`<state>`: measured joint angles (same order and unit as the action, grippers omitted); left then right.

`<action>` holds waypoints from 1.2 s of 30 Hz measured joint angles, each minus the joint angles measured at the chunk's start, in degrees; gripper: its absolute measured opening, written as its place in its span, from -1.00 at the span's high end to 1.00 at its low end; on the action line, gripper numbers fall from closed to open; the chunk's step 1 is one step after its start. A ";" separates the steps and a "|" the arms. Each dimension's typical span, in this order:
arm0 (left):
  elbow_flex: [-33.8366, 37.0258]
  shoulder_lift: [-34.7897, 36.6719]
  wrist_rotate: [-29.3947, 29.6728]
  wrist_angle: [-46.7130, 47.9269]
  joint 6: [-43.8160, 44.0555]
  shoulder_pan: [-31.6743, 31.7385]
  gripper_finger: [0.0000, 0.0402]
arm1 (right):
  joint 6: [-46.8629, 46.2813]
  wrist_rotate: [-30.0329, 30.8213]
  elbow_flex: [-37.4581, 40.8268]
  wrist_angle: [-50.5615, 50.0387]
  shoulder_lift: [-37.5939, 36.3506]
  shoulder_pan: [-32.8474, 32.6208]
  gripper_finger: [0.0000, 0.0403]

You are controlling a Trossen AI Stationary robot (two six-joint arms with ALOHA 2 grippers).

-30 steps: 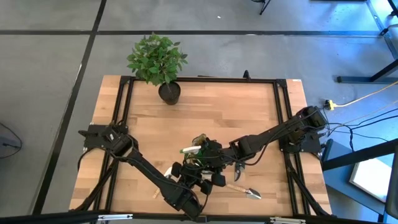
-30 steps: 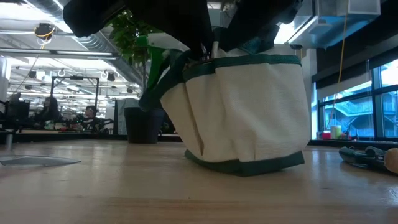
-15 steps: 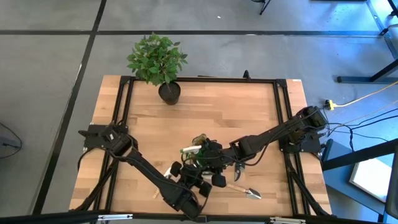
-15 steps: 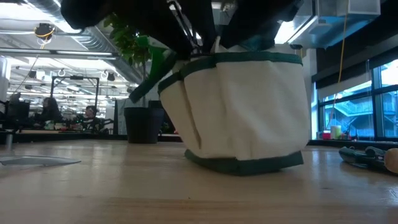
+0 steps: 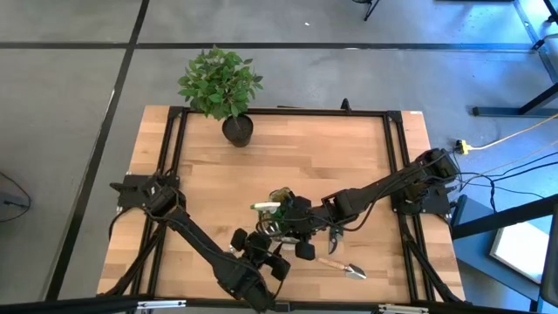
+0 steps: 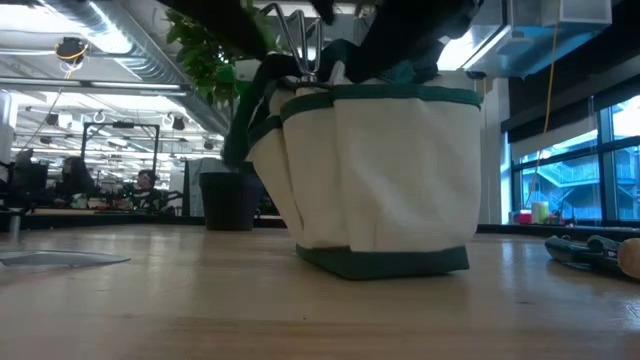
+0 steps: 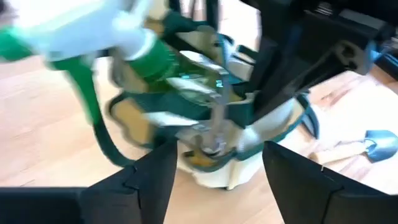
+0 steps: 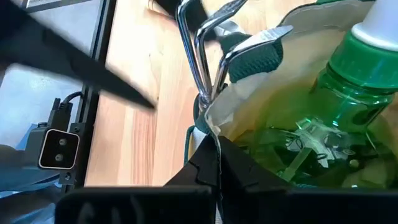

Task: Pick & Place Garden tools in Gardening bag
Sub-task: Put the right brown trowel into the brown gardening bag

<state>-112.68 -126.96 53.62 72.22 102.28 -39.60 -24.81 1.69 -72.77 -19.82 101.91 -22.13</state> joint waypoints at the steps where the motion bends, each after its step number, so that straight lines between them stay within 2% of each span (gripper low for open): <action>1: 0.00 0.32 0.11 1.80 1.69 -0.42 -0.17 | 0.02 0.00 0.00 -0.08 0.00 0.00 1.00; 8: -0.02 1.73 0.11 11.78 12.97 -3.07 -0.21 | 0.20 -0.06 0.00 -0.33 0.00 0.00 1.00; 14: -0.03 1.86 -5.48 13.10 15.50 -4.98 -0.21 | 1.36 -1.55 0.00 -0.67 0.00 0.00 0.88; 18: -0.03 1.86 -8.82 13.34 15.73 -5.76 -0.21 | 1.54 -1.72 0.00 -1.05 0.00 -0.01 0.63; 28: -0.04 1.86 -17.27 17.97 17.00 -7.28 -0.20 | 2.18 -1.87 -1.33 -3.48 -2.75 0.08 -0.25; 32: -0.08 1.86 -25.77 17.79 10.47 -6.71 -0.20 | 3.29 -1.92 -5.92 -9.49 -4.26 0.33 -0.41; 36: -0.09 1.86 -35.81 17.80 3.12 -4.92 -0.20 | 5.40 -1.95 -11.33 -18.30 -5.16 0.24 -0.44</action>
<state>-112.77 -125.10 17.81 90.02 105.40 -44.52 -19.42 -0.25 -84.10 -38.12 96.75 -21.89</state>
